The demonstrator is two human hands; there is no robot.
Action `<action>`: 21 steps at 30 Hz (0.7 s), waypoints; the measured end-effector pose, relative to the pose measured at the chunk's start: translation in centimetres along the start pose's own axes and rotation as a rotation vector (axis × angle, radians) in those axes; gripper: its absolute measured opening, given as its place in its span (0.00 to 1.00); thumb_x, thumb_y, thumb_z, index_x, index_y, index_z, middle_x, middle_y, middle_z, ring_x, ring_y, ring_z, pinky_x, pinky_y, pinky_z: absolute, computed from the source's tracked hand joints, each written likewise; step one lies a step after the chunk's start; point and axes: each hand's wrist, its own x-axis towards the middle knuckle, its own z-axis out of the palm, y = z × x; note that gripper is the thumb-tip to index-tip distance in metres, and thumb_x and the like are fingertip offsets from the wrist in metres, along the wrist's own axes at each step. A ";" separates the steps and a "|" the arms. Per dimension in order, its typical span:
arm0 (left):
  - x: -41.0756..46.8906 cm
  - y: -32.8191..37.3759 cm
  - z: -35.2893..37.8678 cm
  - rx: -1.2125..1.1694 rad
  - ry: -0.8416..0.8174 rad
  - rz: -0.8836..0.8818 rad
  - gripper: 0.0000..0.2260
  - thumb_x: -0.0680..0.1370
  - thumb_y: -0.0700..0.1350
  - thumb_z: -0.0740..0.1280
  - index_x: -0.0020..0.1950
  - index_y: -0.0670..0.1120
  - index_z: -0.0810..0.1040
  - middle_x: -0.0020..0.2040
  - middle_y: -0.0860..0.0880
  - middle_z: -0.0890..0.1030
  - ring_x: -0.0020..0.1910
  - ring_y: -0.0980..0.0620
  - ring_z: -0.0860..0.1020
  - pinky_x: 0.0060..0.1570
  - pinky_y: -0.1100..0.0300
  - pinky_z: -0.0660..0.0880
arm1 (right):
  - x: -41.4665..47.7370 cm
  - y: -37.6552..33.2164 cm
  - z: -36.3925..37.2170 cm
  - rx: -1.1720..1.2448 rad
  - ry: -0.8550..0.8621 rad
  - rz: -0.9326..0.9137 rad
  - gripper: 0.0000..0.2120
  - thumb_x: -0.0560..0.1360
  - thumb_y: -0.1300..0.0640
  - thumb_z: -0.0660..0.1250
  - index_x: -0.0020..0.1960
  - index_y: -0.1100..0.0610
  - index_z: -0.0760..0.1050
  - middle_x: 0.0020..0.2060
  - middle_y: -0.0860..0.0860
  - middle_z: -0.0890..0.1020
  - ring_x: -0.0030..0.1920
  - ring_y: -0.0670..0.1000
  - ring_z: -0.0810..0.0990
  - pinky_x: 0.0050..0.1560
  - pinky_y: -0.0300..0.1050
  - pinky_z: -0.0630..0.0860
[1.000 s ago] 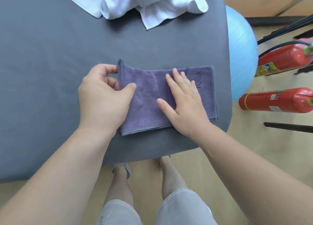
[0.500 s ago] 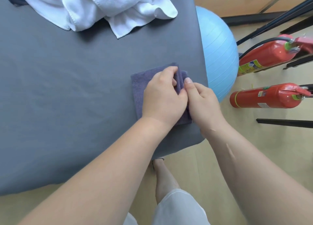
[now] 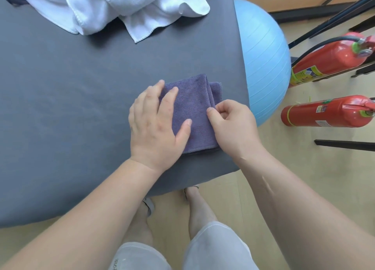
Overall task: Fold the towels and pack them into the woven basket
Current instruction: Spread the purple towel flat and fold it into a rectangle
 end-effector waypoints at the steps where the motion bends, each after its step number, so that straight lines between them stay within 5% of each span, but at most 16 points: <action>1: 0.0 0.1 0.1 0.040 -0.053 0.012 0.31 0.76 0.59 0.65 0.75 0.44 0.68 0.76 0.41 0.66 0.74 0.37 0.64 0.72 0.38 0.60 | -0.1 0.0 -0.3 -0.001 0.001 -0.005 0.12 0.78 0.51 0.66 0.39 0.55 0.76 0.30 0.47 0.79 0.35 0.48 0.75 0.39 0.46 0.71; 6: 0.4 0.7 0.8 0.257 -0.307 0.073 0.40 0.77 0.69 0.53 0.82 0.46 0.52 0.82 0.46 0.48 0.81 0.41 0.45 0.75 0.32 0.46 | -0.2 1.2 -1.5 0.016 -0.005 0.044 0.12 0.80 0.51 0.65 0.42 0.56 0.78 0.32 0.47 0.80 0.36 0.49 0.76 0.39 0.45 0.68; 12: 1.0 0.9 2.3 0.344 -0.381 0.095 0.44 0.75 0.73 0.47 0.82 0.48 0.42 0.82 0.48 0.37 0.79 0.41 0.36 0.74 0.32 0.39 | -0.5 2.2 -1.9 -0.065 0.036 -0.037 0.11 0.77 0.48 0.70 0.52 0.51 0.71 0.36 0.44 0.80 0.39 0.46 0.79 0.42 0.46 0.72; 17: 1.1 0.8 3.5 0.381 -0.397 0.105 0.49 0.72 0.77 0.48 0.81 0.47 0.39 0.81 0.46 0.36 0.79 0.40 0.35 0.74 0.31 0.39 | 0.0 2.8 -1.5 -0.217 0.035 -0.106 0.10 0.73 0.44 0.73 0.45 0.50 0.79 0.44 0.45 0.81 0.44 0.48 0.79 0.50 0.46 0.75; 21: 1.1 1.2 3.7 0.412 -0.379 0.098 0.50 0.71 0.78 0.47 0.81 0.47 0.39 0.81 0.45 0.37 0.79 0.40 0.36 0.73 0.30 0.38 | 0.5 2.7 -1.2 -0.233 0.034 -0.146 0.08 0.75 0.48 0.72 0.40 0.50 0.78 0.42 0.47 0.77 0.42 0.50 0.78 0.48 0.46 0.73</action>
